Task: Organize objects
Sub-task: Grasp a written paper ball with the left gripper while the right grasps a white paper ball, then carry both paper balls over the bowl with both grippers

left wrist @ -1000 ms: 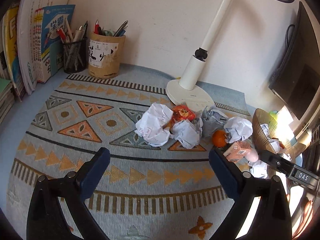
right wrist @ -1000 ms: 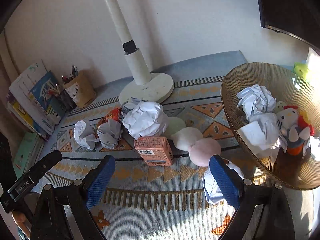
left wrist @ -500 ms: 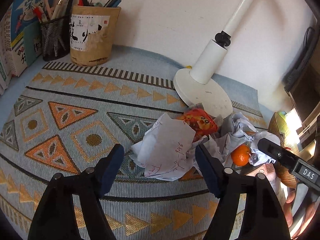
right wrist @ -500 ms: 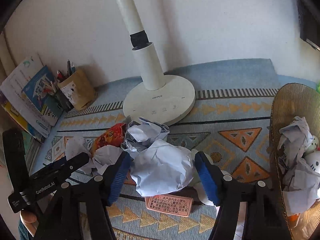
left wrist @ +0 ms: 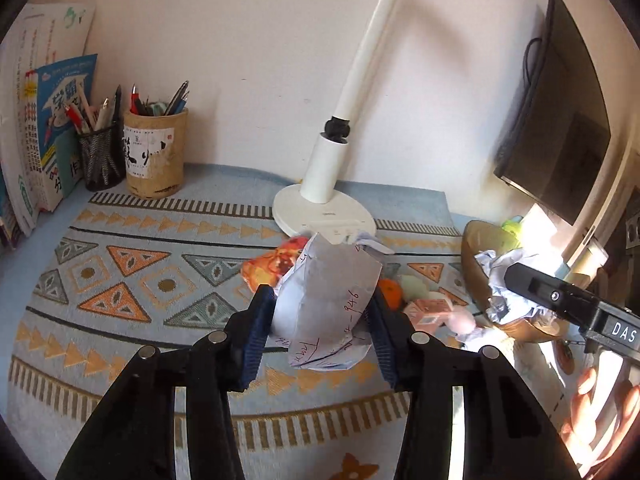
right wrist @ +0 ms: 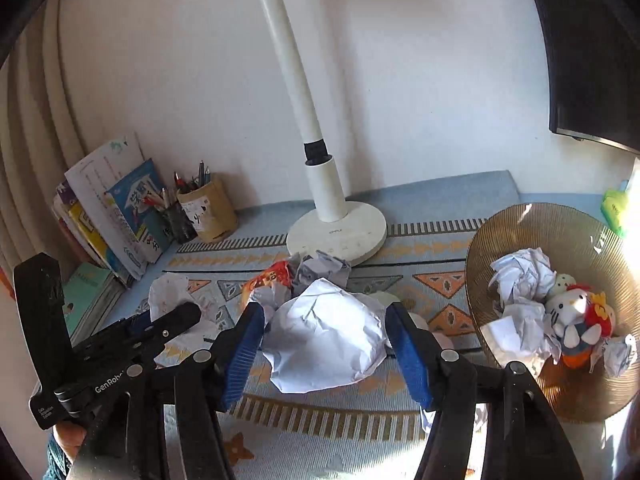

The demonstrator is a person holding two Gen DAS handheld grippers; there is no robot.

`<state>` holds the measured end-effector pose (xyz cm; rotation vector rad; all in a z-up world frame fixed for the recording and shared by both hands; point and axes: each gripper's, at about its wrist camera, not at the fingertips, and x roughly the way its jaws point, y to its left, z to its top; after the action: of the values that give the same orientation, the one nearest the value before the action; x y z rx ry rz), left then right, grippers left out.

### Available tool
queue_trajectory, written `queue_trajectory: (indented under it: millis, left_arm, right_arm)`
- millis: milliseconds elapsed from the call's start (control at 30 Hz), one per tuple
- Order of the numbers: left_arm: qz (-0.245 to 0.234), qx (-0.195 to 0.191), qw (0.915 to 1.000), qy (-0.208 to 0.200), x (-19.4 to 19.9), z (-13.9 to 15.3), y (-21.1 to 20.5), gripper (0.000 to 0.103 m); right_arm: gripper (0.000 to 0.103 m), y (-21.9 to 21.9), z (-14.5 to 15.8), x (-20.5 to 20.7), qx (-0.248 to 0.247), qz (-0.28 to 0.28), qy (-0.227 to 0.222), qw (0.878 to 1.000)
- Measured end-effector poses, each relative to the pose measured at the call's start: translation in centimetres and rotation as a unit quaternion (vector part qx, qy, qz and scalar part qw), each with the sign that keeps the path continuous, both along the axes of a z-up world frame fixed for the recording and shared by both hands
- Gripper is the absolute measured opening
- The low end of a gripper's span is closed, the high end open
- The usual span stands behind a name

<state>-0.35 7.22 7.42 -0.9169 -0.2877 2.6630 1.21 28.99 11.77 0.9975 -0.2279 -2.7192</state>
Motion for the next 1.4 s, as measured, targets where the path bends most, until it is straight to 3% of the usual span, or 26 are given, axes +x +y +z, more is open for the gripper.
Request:
queue_trajectory:
  millis: [133,233,267,400,467,600,833,1033,1100,1133,1167,1300,1400]
  left_arm:
    - [-0.049,-0.019,0.9985,-0.010,3.3,-1.4,3.9,0.044]
    - [-0.019,-0.107,0.9936,0.030,5.5,-2.8,6.6,0.044]
    - [-0.024,-0.116,0.9924,0.033,5.8,-3.3,7.0,0.044]
    - [-0.039,-0.092,0.9950,0.008,5.1,-4.9,6.9,0.044]
    - [-0.032,-0.076,0.9966,-0.009,4.5,-5.2,6.2,0.044]
    - [-0.029,-0.037,0.9986,-0.024,4.4,-5.6,4.9,0.044]
    - [-0.041,-0.052,0.9975,-0.023,4.5,-5.6,5.8,0.044]
    - [-0.041,-0.048,0.9976,-0.026,4.4,-5.7,5.5,0.044]
    - [-0.043,-0.052,0.9974,-0.025,4.4,-5.7,5.6,0.044]
    - [-0.043,-0.053,0.9973,-0.025,4.5,-5.7,5.7,0.044]
    - [-0.044,-0.054,0.9972,-0.026,4.5,-5.7,5.7,0.044]
    - [-0.054,-0.069,0.9959,-0.024,4.8,-5.3,6.6,0.044]
    - [-0.091,-0.045,0.9947,-0.012,4.9,-2.8,8.3,0.044]
  right_arm:
    - [0.062,0.9,-3.2,3.4,-0.002,0.002,-0.040,0.999]
    - [0.062,1.8,-6.3,4.8,0.012,-0.011,-0.076,0.997]
    - [0.062,2.1,-7.2,5.0,0.012,-0.011,-0.086,0.996]
    - [0.064,2.7,-8.9,5.5,0.005,0.002,-0.094,0.996]
    - [0.072,2.6,-9.3,5.7,0.002,0.008,-0.093,0.996]
    - [0.073,2.5,-10.3,6.4,0.001,0.027,-0.102,0.994]
    - [0.080,2.6,-10.7,7.2,-0.019,0.027,-0.106,0.994]
    - [0.081,2.5,-10.6,7.8,-0.023,0.022,-0.098,0.995]
    - [0.074,2.3,-10.7,8.0,-0.009,0.018,-0.095,0.995]
    - [0.062,2.1,-10.7,8.3,0.000,0.021,-0.091,0.996]
    - [0.058,2.0,-10.6,8.5,-0.002,0.032,-0.090,0.995]
    - [0.054,2.7,-9.5,9.3,0.012,0.017,-0.073,0.997]
    - [0.054,5.3,-6.0,9.8,0.014,-0.010,-0.028,0.999]
